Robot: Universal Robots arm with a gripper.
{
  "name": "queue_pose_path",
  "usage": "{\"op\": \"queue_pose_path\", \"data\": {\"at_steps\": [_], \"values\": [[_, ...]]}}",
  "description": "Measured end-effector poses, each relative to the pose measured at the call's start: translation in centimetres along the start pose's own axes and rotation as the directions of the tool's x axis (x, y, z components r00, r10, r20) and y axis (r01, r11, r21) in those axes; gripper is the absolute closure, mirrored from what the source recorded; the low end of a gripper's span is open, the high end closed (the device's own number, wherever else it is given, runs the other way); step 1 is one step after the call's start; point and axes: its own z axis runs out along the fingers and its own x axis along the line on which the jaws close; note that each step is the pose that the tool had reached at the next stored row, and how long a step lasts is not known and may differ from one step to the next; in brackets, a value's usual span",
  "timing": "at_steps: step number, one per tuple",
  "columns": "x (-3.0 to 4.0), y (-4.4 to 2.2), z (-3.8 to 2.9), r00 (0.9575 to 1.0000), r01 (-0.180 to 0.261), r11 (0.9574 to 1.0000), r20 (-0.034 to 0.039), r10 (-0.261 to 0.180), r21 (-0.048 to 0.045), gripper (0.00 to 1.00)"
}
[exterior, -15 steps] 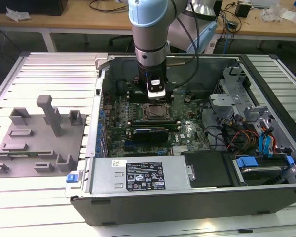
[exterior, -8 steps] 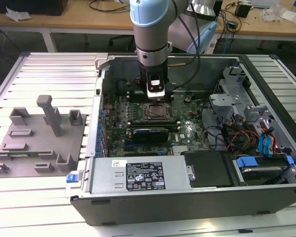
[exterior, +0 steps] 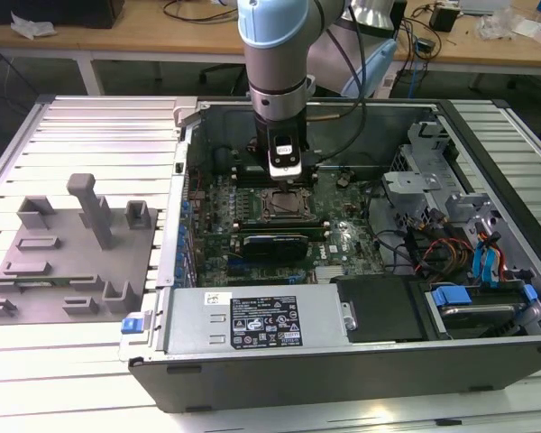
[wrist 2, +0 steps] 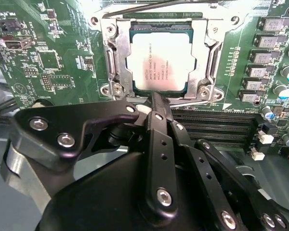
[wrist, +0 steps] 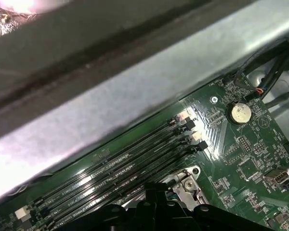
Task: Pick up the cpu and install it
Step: 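Install the first cpu locking lever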
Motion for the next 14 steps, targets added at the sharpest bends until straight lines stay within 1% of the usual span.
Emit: {"op": "queue_pose_path", "data": {"at_steps": [5, 9, 14], "values": [[0.08, 0.15, -0.09, 1.0000, 0.000, 1.0000, 0.0000, 0.000, 0.0002, 0.89], [0.37, 0.63, -0.04, 1.0000, 0.000, 1.0000, 0.0000, 0.000, 0.0001, 0.89], [0.62, 1.04, 0.00, 1.0000, 0.000, 1.0000, 0.0000, 0.000, 0.0001, 0.89]]}}
